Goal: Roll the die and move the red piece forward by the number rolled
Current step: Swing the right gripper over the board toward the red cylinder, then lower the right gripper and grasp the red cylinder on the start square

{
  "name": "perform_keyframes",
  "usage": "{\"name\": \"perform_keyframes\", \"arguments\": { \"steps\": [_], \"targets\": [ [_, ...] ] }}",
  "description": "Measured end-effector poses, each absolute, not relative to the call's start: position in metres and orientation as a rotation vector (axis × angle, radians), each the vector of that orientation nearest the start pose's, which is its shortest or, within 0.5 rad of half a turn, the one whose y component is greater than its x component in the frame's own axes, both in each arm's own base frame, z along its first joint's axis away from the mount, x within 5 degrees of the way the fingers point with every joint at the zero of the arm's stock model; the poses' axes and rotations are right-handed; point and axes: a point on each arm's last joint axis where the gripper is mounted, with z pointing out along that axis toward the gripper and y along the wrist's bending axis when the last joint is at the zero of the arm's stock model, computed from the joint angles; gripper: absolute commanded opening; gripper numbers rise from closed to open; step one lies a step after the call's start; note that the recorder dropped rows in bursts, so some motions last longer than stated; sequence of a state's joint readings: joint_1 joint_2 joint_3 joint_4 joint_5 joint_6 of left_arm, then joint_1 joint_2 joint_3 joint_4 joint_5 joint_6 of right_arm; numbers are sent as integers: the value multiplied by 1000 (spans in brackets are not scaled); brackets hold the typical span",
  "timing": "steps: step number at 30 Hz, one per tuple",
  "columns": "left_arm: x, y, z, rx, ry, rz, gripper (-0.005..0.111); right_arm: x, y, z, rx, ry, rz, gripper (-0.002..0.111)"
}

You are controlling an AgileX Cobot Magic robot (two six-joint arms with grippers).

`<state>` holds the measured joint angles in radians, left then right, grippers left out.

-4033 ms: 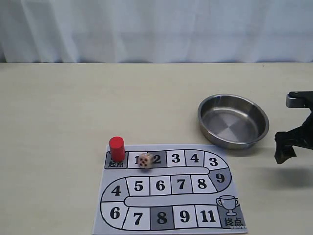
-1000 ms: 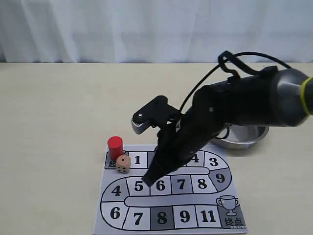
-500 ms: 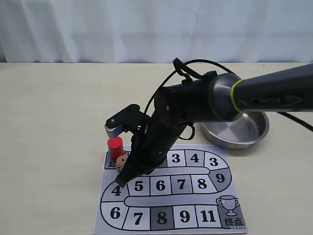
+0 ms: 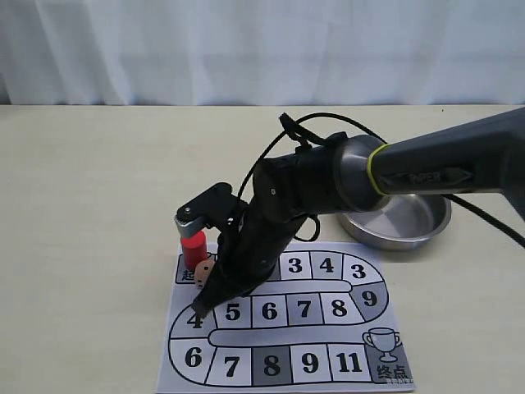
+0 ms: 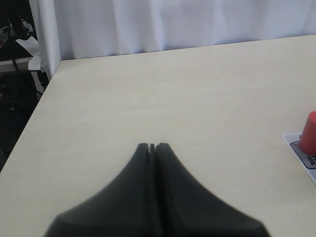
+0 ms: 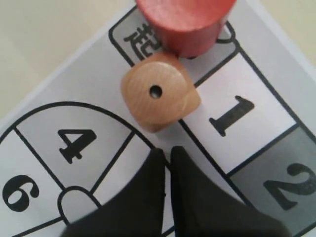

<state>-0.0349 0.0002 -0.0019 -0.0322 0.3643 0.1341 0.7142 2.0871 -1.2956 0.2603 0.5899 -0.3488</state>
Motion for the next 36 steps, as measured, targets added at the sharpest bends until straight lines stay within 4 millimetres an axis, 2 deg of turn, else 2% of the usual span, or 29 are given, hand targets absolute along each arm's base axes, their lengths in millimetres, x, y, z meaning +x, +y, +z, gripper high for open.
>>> {"name": "perform_keyframes", "arguments": {
  "steps": [29, 31, 36],
  "targets": [
    [53, -3, 181, 136, 1841, 38, 0, 297, 275, 118, -1210, 2618, 321, 5],
    [53, -3, 181, 136, 1841, 38, 0, 296, 274, 117, -1216, 2626, 321, 9],
    [53, -3, 181, 136, 1841, 38, 0, 294, 273, 119, -1201, 2661, 325, 35]
  ]
}}
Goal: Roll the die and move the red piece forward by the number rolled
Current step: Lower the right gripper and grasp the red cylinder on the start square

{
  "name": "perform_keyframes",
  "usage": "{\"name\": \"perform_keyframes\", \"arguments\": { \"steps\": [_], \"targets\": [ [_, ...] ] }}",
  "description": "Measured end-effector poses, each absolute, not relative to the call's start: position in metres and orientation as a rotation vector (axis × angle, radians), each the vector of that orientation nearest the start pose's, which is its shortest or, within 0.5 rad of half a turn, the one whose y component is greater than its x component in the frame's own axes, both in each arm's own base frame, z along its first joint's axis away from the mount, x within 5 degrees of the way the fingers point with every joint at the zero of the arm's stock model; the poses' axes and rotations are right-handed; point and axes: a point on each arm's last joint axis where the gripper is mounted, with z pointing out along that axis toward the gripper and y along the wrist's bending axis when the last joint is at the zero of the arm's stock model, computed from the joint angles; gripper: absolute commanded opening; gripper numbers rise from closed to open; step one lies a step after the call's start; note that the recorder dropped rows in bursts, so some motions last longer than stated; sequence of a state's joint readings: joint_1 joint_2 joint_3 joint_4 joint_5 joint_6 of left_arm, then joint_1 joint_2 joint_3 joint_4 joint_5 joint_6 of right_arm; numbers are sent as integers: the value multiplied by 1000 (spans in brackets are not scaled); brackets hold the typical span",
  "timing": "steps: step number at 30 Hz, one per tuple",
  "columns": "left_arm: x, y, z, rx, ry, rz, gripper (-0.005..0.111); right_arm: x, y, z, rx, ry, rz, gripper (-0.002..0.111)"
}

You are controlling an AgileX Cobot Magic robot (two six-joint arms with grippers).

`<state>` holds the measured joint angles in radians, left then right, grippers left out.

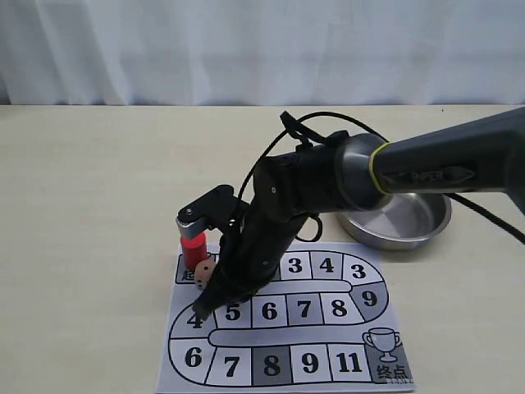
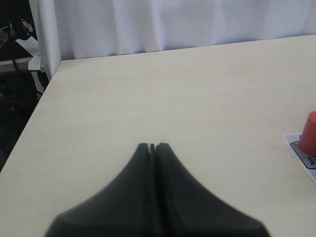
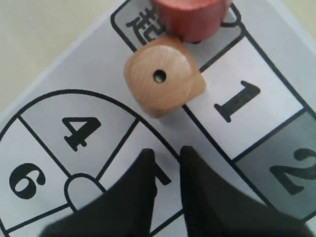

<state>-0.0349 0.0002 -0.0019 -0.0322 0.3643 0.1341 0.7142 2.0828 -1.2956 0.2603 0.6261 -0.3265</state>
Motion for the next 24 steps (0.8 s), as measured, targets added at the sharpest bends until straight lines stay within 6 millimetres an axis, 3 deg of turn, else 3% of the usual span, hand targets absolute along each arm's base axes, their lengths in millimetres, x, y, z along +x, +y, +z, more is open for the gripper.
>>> {"name": "perform_keyframes", "arguments": {
  "steps": [4, 7, 24],
  "targets": [
    [53, -3, 181, 136, 1841, 38, 0, 294, 273, 129, -1164, 2655, 336, 54],
    [53, -3, 181, 136, 1841, 38, 0, 294, 273, 138, -1152, 2638, 344, 60],
    [53, -3, 181, 136, 1841, 38, 0, 309, 284, 184, -1009, 2468, 406, 60]
  ]
}}
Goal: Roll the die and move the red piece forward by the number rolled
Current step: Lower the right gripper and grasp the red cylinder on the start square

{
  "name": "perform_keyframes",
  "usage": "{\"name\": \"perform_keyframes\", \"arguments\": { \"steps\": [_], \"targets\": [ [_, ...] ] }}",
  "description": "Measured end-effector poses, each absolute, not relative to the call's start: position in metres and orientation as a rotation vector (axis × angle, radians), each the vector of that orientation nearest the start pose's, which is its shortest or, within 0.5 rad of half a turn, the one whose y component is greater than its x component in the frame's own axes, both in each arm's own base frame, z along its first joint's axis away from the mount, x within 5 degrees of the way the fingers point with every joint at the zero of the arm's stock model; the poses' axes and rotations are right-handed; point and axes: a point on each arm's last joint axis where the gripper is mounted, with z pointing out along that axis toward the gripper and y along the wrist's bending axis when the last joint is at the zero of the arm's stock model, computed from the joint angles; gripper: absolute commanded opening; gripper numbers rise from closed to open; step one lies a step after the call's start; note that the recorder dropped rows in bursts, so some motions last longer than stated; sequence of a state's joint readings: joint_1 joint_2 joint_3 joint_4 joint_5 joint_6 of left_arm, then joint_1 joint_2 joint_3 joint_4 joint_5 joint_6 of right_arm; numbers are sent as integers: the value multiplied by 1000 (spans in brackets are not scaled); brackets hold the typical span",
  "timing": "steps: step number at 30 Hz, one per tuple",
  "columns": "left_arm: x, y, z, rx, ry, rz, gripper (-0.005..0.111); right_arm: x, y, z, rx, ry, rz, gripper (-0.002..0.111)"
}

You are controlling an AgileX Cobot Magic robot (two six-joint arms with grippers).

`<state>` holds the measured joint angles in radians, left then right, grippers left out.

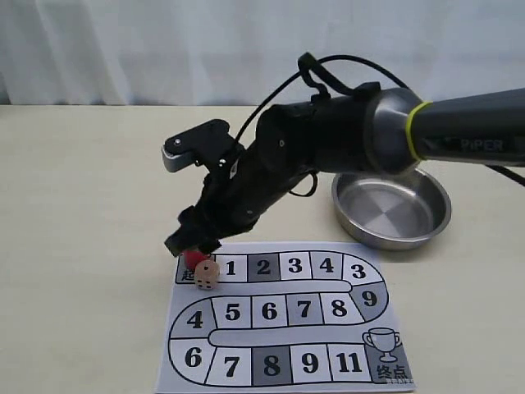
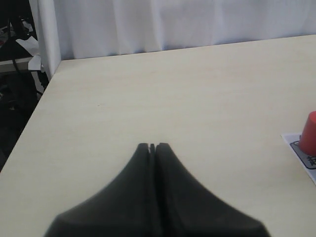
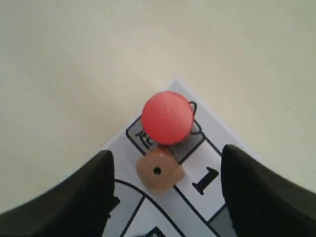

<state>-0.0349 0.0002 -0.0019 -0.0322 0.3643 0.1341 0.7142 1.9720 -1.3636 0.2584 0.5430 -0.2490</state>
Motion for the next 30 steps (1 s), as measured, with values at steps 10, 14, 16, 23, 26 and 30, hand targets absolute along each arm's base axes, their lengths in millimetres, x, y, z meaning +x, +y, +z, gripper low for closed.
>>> {"name": "perform_keyframes", "arguments": {
  "steps": [10, 14, 16, 23, 26, 30],
  "targets": [
    [53, -3, 181, 136, 1841, 38, 0, 331, 304, 189, -972, 2441, 435, 69],
    [53, -3, 181, 136, 1841, 38, 0, 336, 307, 172, -970, 2454, 426, 69],
    [53, -3, 181, 136, 1841, 38, 0, 337, 308, 165, -967, 2459, 421, 69],
    [53, -3, 181, 136, 1841, 38, 0, 339, 310, 149, -966, 2491, 418, 69],
    [53, -3, 181, 136, 1841, 38, 0, 339, 310, 145, -963, 2499, 419, 69],
    [53, -3, 181, 136, 1841, 38, 0, 339, 311, 141, -962, 2508, 419, 69]
  ]
}}
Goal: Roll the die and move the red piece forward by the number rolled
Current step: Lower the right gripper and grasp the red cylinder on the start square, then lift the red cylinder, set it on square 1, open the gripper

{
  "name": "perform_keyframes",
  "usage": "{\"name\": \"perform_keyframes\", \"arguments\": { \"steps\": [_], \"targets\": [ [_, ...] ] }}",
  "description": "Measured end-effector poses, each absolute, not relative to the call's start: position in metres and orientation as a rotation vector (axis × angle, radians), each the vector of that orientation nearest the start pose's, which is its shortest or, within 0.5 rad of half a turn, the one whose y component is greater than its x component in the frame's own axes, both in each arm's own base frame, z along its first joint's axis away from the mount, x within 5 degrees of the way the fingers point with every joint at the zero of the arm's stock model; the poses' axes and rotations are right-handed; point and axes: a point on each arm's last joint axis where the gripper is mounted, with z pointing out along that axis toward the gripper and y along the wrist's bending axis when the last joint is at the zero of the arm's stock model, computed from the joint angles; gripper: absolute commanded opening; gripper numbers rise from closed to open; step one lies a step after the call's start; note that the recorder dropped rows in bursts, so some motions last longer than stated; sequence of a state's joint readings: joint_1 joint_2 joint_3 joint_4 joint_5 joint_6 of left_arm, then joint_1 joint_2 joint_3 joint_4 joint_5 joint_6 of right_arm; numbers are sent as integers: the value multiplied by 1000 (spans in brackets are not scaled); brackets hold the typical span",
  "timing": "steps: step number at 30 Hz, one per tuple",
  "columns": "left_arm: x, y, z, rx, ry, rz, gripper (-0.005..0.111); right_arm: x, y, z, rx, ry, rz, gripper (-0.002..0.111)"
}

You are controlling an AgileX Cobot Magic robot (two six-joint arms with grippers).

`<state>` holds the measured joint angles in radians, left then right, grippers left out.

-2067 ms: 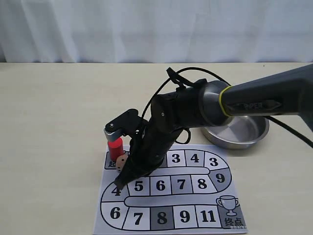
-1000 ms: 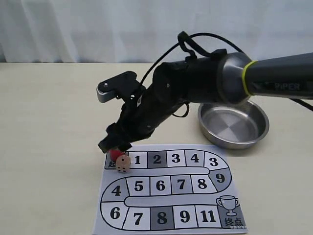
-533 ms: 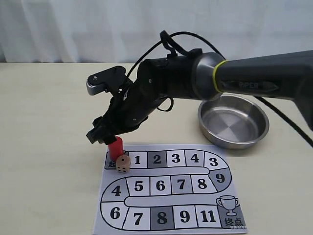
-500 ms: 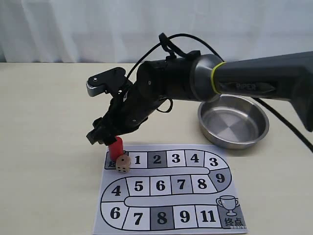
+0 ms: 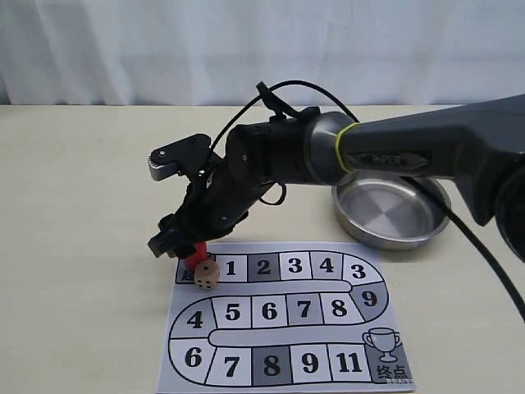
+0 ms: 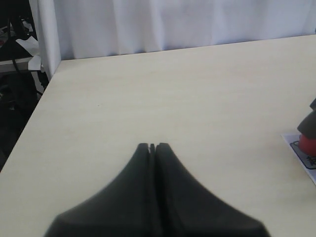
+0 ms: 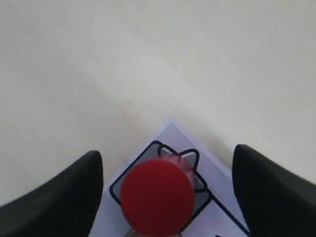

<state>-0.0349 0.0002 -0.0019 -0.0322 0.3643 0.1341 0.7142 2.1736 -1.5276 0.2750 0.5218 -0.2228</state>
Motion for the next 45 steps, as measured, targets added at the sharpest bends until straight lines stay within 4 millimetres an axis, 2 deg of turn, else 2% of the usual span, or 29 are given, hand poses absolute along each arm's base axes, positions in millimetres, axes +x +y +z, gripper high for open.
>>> {"name": "perform_keyframes", "arguments": {
  "steps": [4, 6, 12, 18, 23, 25, 28, 34, 45],
  "targets": [
    [53, -3, 181, 136, 1841, 38, 0, 340, 311, 134, -965, 2521, 414, 68],
    [53, -3, 181, 136, 1841, 38, 0, 340, 311, 133, -966, 2525, 413, 62],
    [53, -3, 181, 136, 1841, 38, 0, 340, 311, 133, -966, 2525, 413, 36],
    [53, -3, 181, 136, 1841, 38, 0, 340, 311, 133, -965, 2524, 415, 5],
    [53, -3, 181, 136, 1841, 38, 0, 339, 311, 135, -964, 2521, 417, 4],
    [53, -3, 181, 136, 1841, 38, 0, 341, 308, 146, -949, 2505, 422, 4],
    [53, -3, 181, 136, 1841, 38, 0, 350, 293, 159, -907, 2516, 418, 4],
    [53, -3, 181, 136, 1841, 38, 0, 352, 274, 155, -965, 2615, 349, 4],
    [53, -3, 181, 136, 1841, 38, 0, 345, 272, 153, -999, 2694, 351, 4]
  ]
}}
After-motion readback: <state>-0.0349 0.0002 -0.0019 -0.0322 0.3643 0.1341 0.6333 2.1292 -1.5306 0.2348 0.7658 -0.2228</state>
